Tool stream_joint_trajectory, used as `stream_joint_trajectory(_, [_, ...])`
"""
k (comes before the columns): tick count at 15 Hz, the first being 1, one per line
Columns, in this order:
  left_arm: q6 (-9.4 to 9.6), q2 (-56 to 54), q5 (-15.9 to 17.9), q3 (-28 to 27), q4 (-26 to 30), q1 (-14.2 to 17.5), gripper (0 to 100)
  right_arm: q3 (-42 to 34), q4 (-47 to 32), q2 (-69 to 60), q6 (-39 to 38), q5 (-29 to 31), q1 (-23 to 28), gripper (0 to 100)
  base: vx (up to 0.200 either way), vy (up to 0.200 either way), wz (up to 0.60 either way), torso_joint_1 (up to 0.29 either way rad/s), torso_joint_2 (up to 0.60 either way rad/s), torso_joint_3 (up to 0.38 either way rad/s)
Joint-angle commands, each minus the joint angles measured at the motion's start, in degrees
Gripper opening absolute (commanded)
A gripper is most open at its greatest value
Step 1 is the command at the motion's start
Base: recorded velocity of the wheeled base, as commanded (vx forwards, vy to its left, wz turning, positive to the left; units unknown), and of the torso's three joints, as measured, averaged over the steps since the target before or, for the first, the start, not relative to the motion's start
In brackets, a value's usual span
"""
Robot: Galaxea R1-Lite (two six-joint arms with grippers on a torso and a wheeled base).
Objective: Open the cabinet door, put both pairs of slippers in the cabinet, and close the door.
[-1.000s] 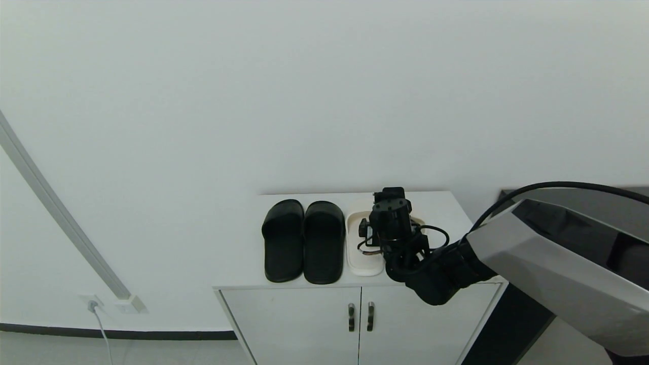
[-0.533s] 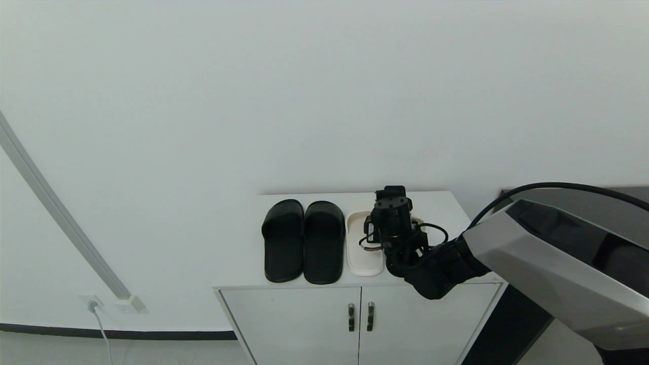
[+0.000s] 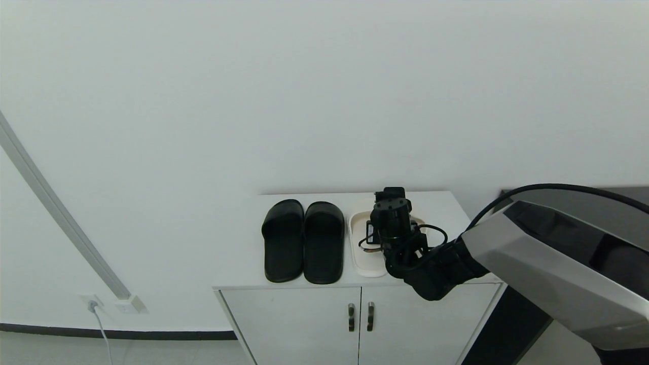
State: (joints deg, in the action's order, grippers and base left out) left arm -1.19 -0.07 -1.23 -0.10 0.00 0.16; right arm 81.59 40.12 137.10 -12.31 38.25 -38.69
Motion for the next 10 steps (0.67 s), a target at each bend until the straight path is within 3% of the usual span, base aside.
stream_joint_trajectory(1, [-0.04,0.1,0.0,0.0,0.0,0.0,0,-0.5,0.0,-2.9,0.0,0.0,-0.1,0,0.000,0.000,0.00,0.000,0.00,0.000])
stream_joint_trajectory(6, [-0.04,0.1,0.0,0.0,0.0,0.0,0,-14.9,0.7,-18.1,3.6,-9.7,-0.7,0,0.000,0.000,0.00,0.000,0.00,0.000])
stream_joint_trajectory(10, [-0.04,0.1,0.0,0.0,0.0,0.0,0,-33.8,3.7,-34.1,5.6,-24.2,-3.1,0,0.000,0.000,0.00,0.000,0.00,0.000])
